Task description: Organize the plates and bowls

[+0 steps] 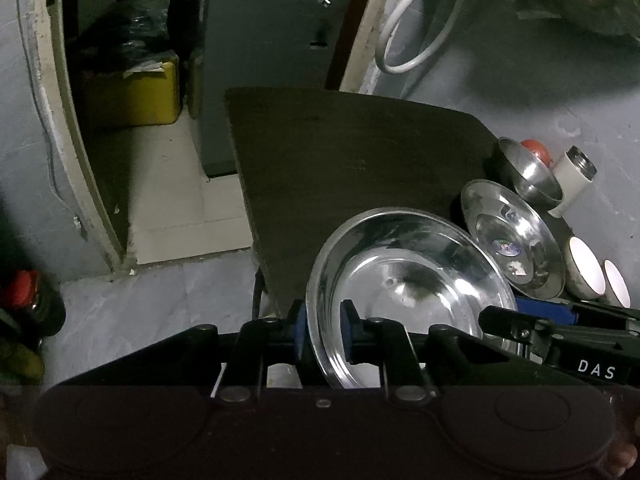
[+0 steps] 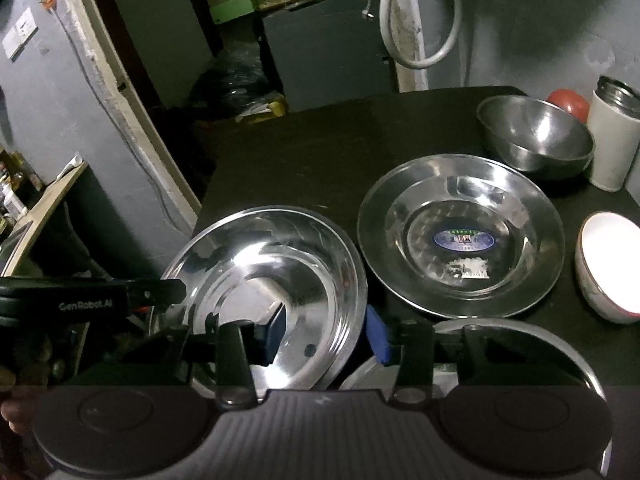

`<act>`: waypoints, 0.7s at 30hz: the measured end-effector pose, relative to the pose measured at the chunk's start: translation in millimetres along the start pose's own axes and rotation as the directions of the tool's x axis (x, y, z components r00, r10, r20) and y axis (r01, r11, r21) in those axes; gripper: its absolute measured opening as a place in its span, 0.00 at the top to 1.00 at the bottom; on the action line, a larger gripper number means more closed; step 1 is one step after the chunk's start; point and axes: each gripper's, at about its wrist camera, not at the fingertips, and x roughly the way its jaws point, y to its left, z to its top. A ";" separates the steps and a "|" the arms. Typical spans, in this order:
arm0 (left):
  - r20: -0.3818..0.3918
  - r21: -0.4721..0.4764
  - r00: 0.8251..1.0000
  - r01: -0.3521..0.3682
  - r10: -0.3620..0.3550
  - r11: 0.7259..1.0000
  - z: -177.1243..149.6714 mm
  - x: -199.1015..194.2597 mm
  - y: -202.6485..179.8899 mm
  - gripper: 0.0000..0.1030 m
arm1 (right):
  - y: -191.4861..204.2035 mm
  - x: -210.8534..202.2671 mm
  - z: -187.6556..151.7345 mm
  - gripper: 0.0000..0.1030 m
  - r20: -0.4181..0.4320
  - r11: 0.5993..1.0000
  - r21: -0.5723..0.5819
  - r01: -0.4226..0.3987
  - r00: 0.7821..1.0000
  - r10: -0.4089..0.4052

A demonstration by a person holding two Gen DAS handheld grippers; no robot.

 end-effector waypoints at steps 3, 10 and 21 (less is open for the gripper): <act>0.015 -0.004 1.000 -0.004 0.004 1.000 -1.4 -7.3 -2.8 0.81 | 0.0 -6.1 1.0 0.52 0.009 1.000 -0.009 -0.013 1.000 0.013; 0.037 -0.017 0.999 0.000 0.001 1.000 -2.8 -26.0 -18.9 0.81 | -8.6 -27.3 4.0 0.51 0.035 0.999 -0.012 -0.032 0.999 0.032; 0.070 0.008 0.996 0.051 -0.051 0.999 -0.5 -43.2 -84.7 0.78 | -51.6 -79.3 -3.0 0.51 0.073 0.999 0.039 -0.006 0.997 0.003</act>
